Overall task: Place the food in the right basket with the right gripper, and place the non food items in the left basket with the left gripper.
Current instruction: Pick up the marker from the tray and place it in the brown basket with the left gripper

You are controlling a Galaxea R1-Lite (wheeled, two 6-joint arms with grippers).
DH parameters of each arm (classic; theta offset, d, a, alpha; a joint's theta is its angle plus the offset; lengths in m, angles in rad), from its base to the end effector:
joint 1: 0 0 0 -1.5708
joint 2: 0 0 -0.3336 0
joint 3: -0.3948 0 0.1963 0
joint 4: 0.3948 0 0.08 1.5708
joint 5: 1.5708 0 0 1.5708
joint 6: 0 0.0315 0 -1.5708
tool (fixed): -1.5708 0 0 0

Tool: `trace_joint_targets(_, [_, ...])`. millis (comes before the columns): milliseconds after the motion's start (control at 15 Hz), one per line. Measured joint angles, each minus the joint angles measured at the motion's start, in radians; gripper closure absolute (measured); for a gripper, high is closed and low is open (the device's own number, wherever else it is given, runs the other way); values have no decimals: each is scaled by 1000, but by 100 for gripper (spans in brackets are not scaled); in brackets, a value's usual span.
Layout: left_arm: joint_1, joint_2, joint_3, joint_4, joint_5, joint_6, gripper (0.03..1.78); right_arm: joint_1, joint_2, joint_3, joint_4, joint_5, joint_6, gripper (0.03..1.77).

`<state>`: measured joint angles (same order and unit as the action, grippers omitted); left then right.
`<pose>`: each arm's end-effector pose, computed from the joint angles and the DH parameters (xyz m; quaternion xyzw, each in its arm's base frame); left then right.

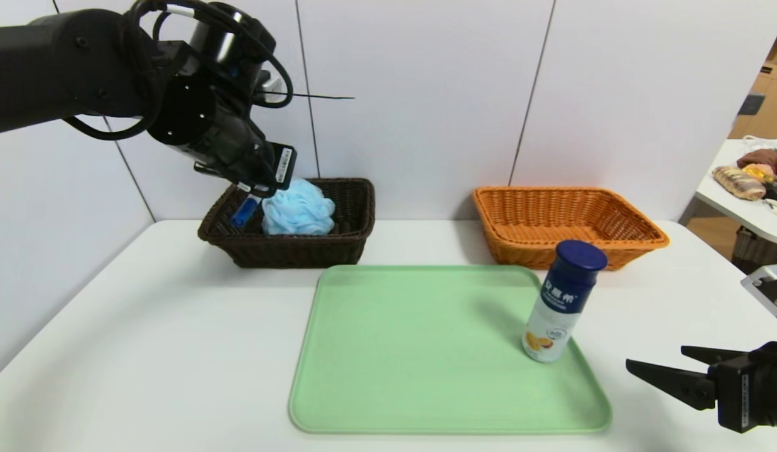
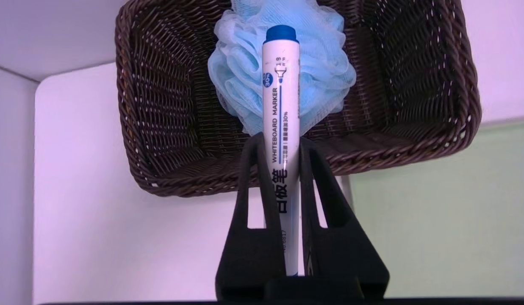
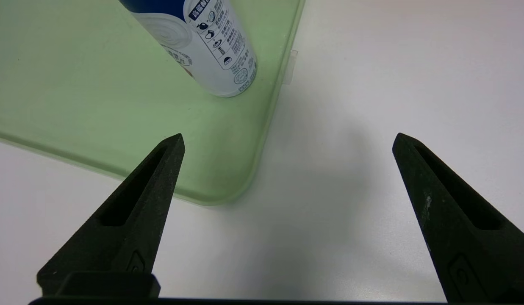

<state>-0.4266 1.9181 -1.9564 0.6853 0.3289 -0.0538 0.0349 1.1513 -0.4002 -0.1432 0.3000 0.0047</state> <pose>0.3496 -0.1477 0.3299 0.0917 0.2966 -0.0383 0.9498 0.1381 0.0141 0.1733 0.0418 0.2970 0.1583 0.9407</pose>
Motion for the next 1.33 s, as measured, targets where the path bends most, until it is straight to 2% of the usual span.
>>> trace_joint_targets(67, [17,-3,11,-2,-40,72,164,0,-1,0,0,-2,0,10])
trace_joint_targets(267, [54,1,27,-11,-105,284,164,0,-6,1,0,-3,3,10])
trace_joint_targets(667, [154,46,20,-76,-365,852,164,0,-8,4,1,-3,1,10])
trace_joint_targets(800, [168,79,11,-94,-434,991,164,0,-8,3,1,-3,1,10])
trace_joint_targets(1000, [181,127,3,-96,-540,1103,164,0,-8,3,1,-3,3,10])
trace_joint_targets(1133, [187,154,2,-97,-558,1154,164,0,-8,3,1,-3,3,10])
trace_joint_targets(1333, [197,186,2,-97,-585,1167,164,0,-9,4,2,-4,3,10])
